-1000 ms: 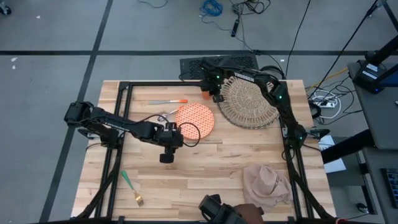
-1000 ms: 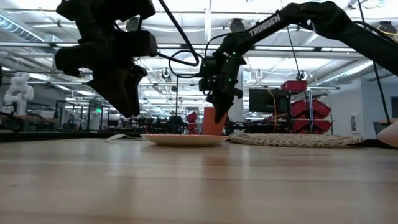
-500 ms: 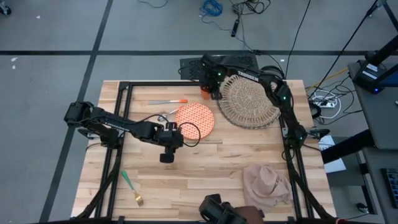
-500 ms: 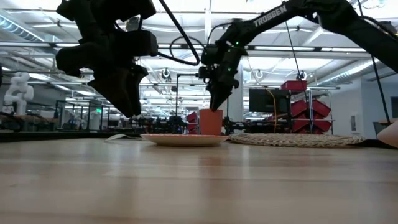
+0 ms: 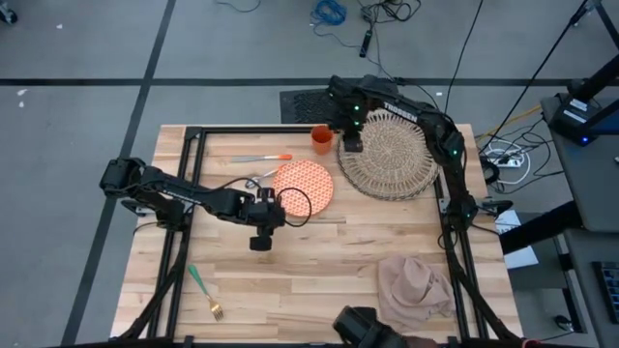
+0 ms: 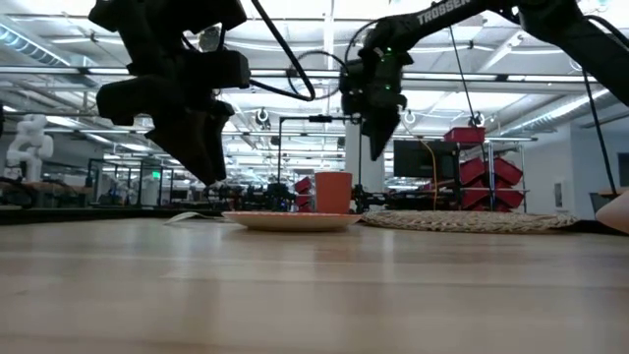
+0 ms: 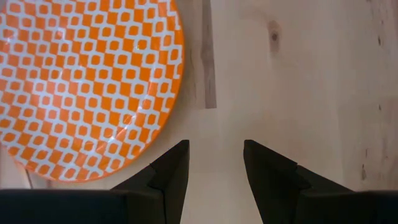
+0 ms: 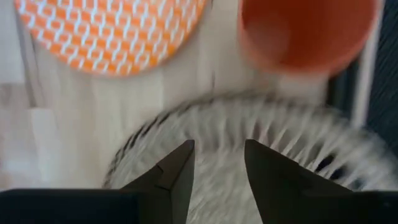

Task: Set table place
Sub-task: Move the mat to the center of the table

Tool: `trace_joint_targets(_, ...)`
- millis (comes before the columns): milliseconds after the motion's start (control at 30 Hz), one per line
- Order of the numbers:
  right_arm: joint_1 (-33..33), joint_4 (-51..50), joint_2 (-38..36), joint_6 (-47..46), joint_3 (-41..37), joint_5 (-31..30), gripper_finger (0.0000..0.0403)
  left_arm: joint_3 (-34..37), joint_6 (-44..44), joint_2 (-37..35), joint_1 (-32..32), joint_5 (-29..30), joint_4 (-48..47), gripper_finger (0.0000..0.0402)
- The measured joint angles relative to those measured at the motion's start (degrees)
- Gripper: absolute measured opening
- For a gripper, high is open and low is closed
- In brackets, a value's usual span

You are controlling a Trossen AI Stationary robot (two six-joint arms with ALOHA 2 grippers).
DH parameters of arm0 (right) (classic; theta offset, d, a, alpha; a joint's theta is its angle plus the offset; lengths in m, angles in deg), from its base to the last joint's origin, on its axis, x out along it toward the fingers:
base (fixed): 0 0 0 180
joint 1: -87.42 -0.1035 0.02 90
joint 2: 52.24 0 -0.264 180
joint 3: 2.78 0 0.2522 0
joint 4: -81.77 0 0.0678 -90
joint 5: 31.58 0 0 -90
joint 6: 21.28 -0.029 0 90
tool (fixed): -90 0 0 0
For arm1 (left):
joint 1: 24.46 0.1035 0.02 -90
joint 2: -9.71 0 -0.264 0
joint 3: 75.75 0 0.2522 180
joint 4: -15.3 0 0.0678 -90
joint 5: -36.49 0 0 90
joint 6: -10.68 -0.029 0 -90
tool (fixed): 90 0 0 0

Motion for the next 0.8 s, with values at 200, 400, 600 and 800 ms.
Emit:
trace_joint_targets(200,0.2,2.8,-5.9,-3.2,-13.2,0.2,0.0130,0.3,0.0,0.0,0.0,0.9,0.1,0.0140)
trace_joint_targets(400,-1.5,11.2,-14.4,-5.9,-32.3,0.1,0.0130,2.7,-1.2,0.0,0.4,3.2,3.5,0.0140)
trace_joint_targets(600,-2.4,21.1,-26.4,-12.5,-49.8,-0.5,0.0130,3.4,-0.1,0.0,3.5,3.2,14.0,0.0140)
trace_joint_targets(800,-2.4,31.4,-41.2,-24.3,-67.3,-0.5,0.0130,3.4,2.1,0.0,8.2,-2.1,27.4,0.0140)
